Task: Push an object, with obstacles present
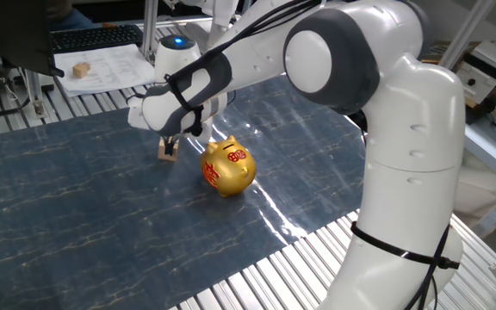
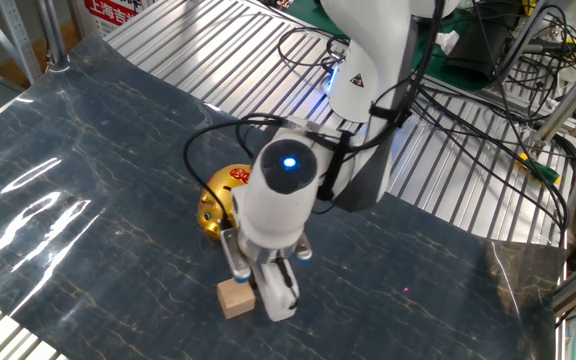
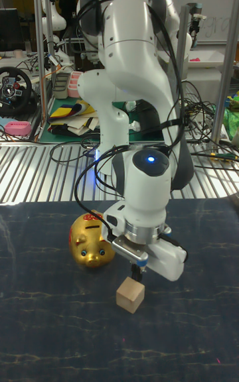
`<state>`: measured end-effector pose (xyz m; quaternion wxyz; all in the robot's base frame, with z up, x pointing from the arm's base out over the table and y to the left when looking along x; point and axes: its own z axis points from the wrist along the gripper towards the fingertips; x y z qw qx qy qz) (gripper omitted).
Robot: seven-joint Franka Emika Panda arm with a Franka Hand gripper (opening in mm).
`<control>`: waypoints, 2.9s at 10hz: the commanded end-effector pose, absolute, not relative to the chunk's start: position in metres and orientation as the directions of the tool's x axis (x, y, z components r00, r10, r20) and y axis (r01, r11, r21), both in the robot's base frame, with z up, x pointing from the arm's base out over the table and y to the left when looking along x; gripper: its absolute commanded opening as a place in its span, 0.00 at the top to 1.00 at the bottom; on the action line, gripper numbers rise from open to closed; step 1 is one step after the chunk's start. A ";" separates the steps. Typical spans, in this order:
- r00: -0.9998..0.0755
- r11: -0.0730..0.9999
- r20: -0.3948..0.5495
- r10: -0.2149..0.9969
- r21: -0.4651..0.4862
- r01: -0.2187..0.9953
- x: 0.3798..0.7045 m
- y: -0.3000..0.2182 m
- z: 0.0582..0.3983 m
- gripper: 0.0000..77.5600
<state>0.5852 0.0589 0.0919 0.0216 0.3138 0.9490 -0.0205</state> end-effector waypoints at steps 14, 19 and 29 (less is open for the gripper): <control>-0.847 0.847 0.001 0.531 0.037 0.531 0.618 0.080 0.110 1.00; -0.848 0.849 -0.035 0.529 0.045 0.527 0.621 0.081 0.095 1.00; -0.947 0.946 -0.027 0.320 -0.047 0.321 0.622 0.076 0.085 1.00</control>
